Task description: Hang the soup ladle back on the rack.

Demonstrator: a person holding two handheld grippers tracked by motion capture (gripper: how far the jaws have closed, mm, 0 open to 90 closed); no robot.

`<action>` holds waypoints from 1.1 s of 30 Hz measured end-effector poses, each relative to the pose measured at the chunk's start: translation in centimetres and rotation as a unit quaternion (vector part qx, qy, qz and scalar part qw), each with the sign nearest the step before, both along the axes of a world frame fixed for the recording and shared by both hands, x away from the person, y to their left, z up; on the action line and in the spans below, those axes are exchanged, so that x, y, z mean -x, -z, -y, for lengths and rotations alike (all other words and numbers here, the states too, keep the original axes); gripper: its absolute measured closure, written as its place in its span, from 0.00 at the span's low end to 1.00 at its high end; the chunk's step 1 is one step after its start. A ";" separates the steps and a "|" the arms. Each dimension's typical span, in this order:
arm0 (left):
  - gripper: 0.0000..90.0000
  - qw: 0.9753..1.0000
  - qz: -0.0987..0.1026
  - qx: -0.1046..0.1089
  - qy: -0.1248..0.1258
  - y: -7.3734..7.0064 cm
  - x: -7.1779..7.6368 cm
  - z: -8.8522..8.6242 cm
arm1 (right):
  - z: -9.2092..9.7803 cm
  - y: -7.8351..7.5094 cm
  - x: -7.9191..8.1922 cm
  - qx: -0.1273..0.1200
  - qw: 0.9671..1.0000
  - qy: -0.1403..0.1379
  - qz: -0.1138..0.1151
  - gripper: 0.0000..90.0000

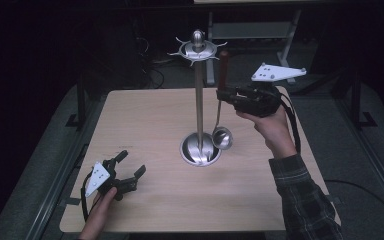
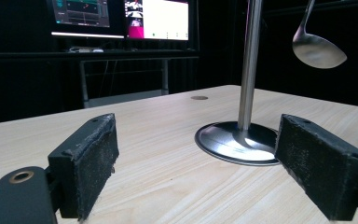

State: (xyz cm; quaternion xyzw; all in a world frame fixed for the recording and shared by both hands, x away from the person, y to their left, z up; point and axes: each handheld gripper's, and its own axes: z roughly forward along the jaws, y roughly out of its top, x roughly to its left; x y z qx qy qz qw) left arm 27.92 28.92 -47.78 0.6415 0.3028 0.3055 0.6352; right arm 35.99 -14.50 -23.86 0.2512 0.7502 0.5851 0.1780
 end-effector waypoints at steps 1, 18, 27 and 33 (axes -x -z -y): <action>0.14 1.000 0.000 0.000 0.000 0.0 0.0 0.0 | -0.1 0.0 0.0 0.000 1.000 -0.001 -0.001 0.81; 0.14 1.000 0.001 0.001 0.000 0.0 0.0 0.0 | -1.2 0.0 -1.0 0.006 1.000 -0.001 -0.003 0.81; 0.14 1.000 0.001 0.000 0.000 0.0 0.0 0.0 | -1.1 -0.5 -1.2 0.019 1.000 0.006 -0.008 0.81; 0.14 1.000 0.001 0.001 0.000 0.0 0.0 0.0 | -1.2 0.0 -1.3 0.016 1.000 0.003 -0.014 0.80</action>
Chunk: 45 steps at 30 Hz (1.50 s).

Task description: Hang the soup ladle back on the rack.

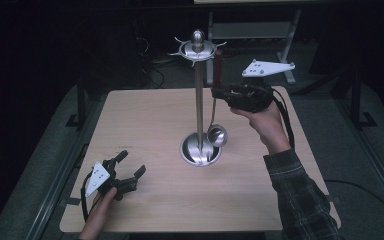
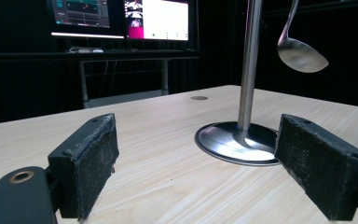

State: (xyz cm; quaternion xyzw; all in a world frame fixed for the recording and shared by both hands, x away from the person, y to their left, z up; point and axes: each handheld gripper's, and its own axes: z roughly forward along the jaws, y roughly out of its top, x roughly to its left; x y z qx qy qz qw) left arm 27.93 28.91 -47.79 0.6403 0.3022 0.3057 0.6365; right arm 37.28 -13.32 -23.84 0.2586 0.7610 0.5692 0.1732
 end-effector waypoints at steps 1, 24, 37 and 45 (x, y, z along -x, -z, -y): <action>0.14 1.000 0.000 0.000 0.000 0.0 0.0 0.0 | 0.0 0.0 0.0 -0.002 1.000 0.000 0.000 0.80; 0.14 1.000 0.000 -0.001 0.000 0.0 0.0 0.0 | 3.4 2.2 1.6 -0.014 1.000 0.013 -0.017 0.68; 0.14 1.000 0.000 -0.004 -0.001 0.0 0.0 0.0 | 5.2 5.3 2.5 -0.003 0.999 0.038 -0.036 0.61; 0.14 1.000 0.000 -0.003 -0.001 0.0 0.0 0.0 | 5.9 7.2 3.3 0.008 0.998 0.047 -0.047 0.56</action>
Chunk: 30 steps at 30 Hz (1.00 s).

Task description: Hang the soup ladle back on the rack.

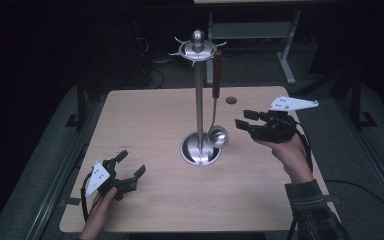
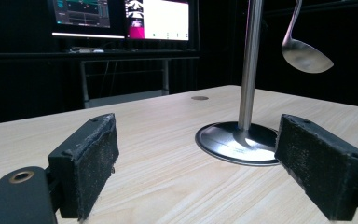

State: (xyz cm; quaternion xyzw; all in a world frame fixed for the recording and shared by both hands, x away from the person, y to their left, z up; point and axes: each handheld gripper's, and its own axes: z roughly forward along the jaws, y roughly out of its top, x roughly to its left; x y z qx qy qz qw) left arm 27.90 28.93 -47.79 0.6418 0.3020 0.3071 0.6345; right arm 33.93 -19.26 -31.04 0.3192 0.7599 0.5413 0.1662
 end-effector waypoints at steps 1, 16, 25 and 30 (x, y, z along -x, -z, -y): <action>0.14 1.000 0.000 0.000 0.000 0.0 0.0 0.0 | 0.0 0.2 0.1 0.004 1.000 0.002 0.002 0.55; 0.14 1.000 -0.001 0.002 0.000 0.0 0.0 0.0 | 0.9 4.3 1.5 0.026 0.999 0.028 -0.021 0.45; 0.14 1.000 -0.002 0.005 0.000 0.0 0.1 0.1 | 2.5 8.0 2.5 0.048 0.996 0.056 -0.043 0.39; 0.14 1.000 -0.001 -0.003 0.001 0.0 0.0 -0.1 | 3.7 9.2 3.1 0.046 0.995 0.071 -0.060 0.37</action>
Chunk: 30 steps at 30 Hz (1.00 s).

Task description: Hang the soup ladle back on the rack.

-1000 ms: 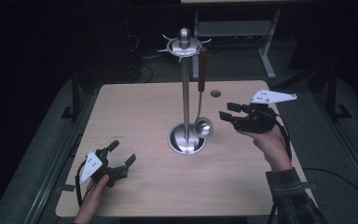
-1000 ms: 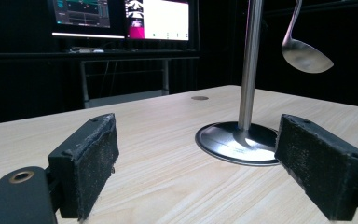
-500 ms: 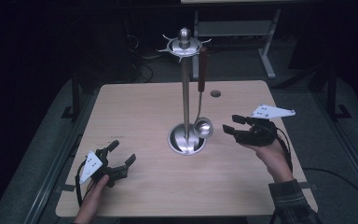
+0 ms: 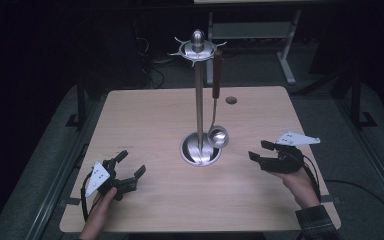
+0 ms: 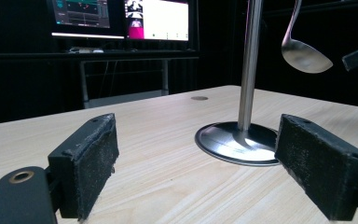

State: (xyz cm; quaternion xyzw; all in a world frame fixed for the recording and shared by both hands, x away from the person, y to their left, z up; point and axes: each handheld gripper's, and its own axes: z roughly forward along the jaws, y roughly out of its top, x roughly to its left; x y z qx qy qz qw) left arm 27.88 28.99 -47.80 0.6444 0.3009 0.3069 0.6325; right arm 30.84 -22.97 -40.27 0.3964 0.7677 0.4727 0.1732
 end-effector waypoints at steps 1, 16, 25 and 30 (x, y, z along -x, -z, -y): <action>0.14 1.000 0.000 0.000 0.000 0.0 0.0 0.0 | 0.2 0.2 0.1 0.000 1.000 0.003 -0.002 0.37; 0.14 1.000 0.000 0.000 0.000 0.0 0.0 0.0 | 1.7 2.2 1.6 0.015 0.999 0.028 -0.030 0.35; 0.14 1.000 0.001 -0.001 0.000 0.0 0.0 0.0 | 2.3 3.3 2.0 0.032 0.998 0.040 -0.037 0.30; 0.14 1.000 0.001 -0.001 0.000 0.0 0.0 0.0 | 2.4 3.8 2.2 0.047 0.997 0.054 -0.042 0.28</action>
